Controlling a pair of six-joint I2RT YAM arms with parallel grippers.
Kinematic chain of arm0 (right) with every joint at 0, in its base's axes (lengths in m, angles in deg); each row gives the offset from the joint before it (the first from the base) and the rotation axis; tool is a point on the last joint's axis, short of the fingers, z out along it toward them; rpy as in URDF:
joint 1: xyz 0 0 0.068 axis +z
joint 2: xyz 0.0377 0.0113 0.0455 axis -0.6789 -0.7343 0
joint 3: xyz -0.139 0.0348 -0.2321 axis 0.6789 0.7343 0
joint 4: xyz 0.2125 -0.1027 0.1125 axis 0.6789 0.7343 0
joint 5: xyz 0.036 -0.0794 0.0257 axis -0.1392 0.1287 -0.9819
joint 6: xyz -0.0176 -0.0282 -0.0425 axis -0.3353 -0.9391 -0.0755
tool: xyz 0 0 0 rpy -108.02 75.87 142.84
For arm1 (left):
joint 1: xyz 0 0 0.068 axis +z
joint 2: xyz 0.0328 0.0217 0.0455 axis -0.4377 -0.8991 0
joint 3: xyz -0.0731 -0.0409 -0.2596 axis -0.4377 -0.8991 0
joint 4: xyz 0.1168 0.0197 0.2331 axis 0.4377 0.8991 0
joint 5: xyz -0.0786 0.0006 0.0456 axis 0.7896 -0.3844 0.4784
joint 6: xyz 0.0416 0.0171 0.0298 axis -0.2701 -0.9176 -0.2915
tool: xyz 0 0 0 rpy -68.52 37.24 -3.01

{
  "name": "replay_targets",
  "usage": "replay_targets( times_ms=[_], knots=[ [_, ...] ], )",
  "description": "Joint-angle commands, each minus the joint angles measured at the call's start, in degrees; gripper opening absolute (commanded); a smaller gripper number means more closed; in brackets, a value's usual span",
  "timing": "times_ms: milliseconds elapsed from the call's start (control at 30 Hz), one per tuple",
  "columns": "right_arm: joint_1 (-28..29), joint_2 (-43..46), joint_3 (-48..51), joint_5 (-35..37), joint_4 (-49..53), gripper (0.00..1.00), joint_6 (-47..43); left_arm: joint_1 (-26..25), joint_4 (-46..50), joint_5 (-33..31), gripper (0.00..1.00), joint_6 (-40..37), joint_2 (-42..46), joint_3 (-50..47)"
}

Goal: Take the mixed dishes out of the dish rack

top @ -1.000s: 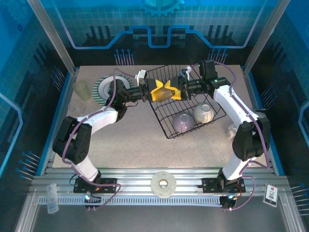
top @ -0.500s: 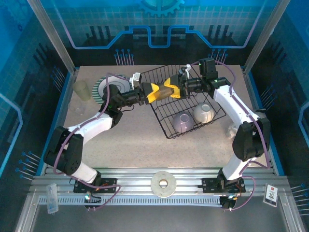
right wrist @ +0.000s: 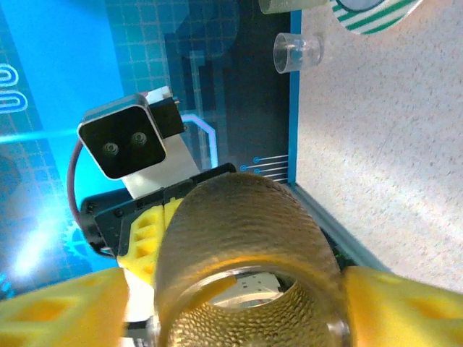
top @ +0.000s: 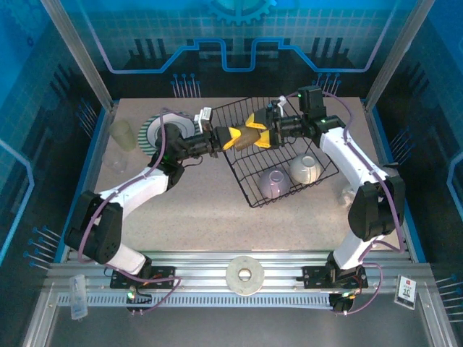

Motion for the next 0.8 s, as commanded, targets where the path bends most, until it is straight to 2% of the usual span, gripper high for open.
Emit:
replay_targets(
  times_ms=[0, 67, 133, 233, 300, 400, 500, 600, 767],
  knots=[
    [-0.7, 4.3, -2.8, 8.4, 4.4, 1.0, -8.6, -0.8, 16.8, -3.9, 0.0, -7.8, 4.8, 3.4],
    [-1.3, 5.9, -5.0, 17.5, 11.0, 1.0, -13.3, -0.9, 32.2, -7.4, 0.0, -16.1, 7.3, 7.3],
    [-1.8, 8.3, -4.2, 22.6, 10.3, 1.0, -13.0, -0.9, 49.6, -13.6, 0.0, -25.3, 9.8, 13.0],
    [-2.2, 9.5, -3.0, 26.1, 8.9, 1.0, -11.7, -0.8, 75.0, -25.9, 0.0, -36.7, 10.3, 23.5],
    [-2.2, 8.7, -3.5, 27.3, 10.8, 1.0, -12.2, -0.6, 87.7, -33.6, 0.0, -40.8, 9.7, 28.9],
    [-1.9, 7.0, -3.4, 26.8, 11.0, 1.0, -11.6, -0.5, 102.0, -43.0, 0.0, -46.2, 9.4, 34.7],
    [-1.1, 5.5, -4.4, 27.2, 11.2, 1.0, -11.7, -0.5, 113.1, -53.1, 0.0, -50.5, 9.1, 37.4],
    [-0.4, 3.8, -6.8, 27.7, 12.4, 1.0, -12.7, 0.3, 119.0, -59.5, 0.0, -54.5, 8.3, 36.7],
    [0.3, 1.1, -12.0, 27.8, 17.0, 1.0, -15.3, 5.5, 120.5, -59.7, 0.0, -59.4, 5.4, 33.7]
  ],
)
